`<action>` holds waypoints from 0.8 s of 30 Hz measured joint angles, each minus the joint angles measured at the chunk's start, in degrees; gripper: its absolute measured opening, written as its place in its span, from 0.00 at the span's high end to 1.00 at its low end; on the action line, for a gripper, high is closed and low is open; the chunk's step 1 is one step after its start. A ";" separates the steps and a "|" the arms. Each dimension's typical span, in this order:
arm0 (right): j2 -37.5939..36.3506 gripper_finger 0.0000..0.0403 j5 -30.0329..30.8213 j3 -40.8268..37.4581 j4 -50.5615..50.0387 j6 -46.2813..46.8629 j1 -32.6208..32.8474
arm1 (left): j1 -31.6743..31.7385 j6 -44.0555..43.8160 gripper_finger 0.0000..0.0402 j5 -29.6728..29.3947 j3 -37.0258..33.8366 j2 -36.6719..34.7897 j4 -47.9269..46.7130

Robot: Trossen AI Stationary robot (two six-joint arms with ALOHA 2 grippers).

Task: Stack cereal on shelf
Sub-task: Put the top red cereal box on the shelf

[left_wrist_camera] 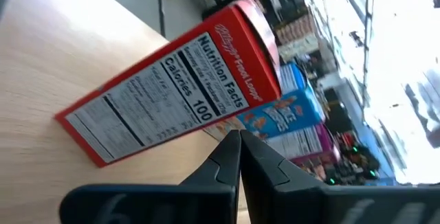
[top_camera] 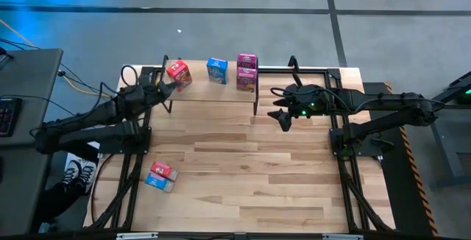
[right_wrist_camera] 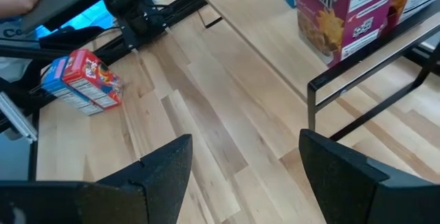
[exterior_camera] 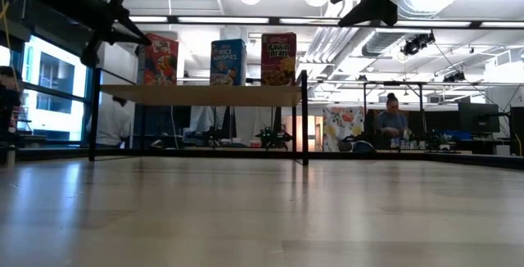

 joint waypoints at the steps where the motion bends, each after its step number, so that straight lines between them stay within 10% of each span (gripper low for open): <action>1: 0.00 0.35 0.41 0.00 0.00 0.00 0.00 | -0.82 -0.36 1.00 -1.74 0.00 0.30 0.01; 24: 0.00 0.35 2.31 0.02 0.17 -2.55 0.00 | -3.79 -5.71 1.00 -11.63 0.00 8.11 5.95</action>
